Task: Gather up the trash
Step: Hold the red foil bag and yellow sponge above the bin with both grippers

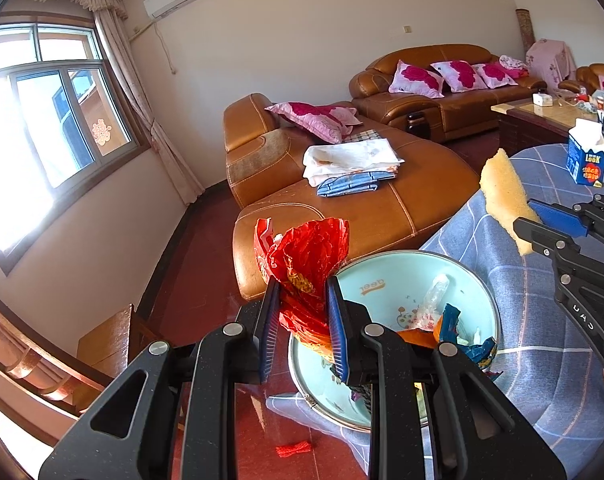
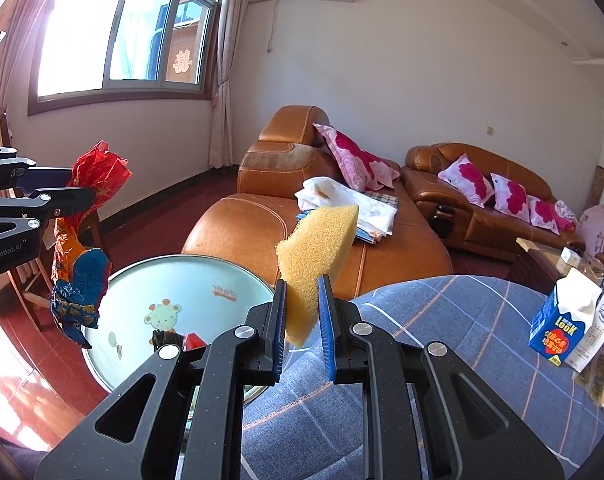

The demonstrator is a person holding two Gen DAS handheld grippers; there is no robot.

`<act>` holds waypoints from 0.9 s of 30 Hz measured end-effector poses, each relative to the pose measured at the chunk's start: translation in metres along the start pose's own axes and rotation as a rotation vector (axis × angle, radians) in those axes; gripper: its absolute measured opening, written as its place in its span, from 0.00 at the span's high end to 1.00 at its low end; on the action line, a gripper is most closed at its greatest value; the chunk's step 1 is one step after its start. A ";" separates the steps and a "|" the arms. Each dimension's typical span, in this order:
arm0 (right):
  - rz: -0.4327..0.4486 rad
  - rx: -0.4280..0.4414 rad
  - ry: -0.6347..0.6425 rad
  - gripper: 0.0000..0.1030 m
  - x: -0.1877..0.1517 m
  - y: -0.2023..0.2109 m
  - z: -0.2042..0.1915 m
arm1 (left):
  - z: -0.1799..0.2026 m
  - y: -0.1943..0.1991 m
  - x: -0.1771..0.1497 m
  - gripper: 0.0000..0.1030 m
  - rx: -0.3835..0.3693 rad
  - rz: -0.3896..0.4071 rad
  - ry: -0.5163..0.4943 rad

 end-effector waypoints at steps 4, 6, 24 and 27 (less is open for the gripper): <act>0.007 0.007 0.009 0.84 0.002 0.000 -0.004 | -0.003 0.000 0.001 0.78 0.009 -0.001 0.001; 0.009 0.009 0.010 0.84 0.004 0.000 -0.004 | -0.005 -0.001 0.001 0.78 0.012 -0.002 0.000; 0.023 0.030 0.038 0.84 0.009 -0.004 -0.016 | -0.019 -0.005 -0.003 0.77 0.058 -0.006 0.030; 0.028 0.035 0.040 0.84 0.011 -0.004 -0.017 | -0.022 -0.005 -0.004 0.77 0.068 -0.009 0.038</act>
Point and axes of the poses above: each gripper's, at about its wrist camera, not at the fingertips, and y roughly against the way its jaws point, z to its right, x to its top, the point moved 7 cm from there along -y, roughly the way its jaws point, and after that the axes turned 13 degrees about y, right-handed, at the moved point
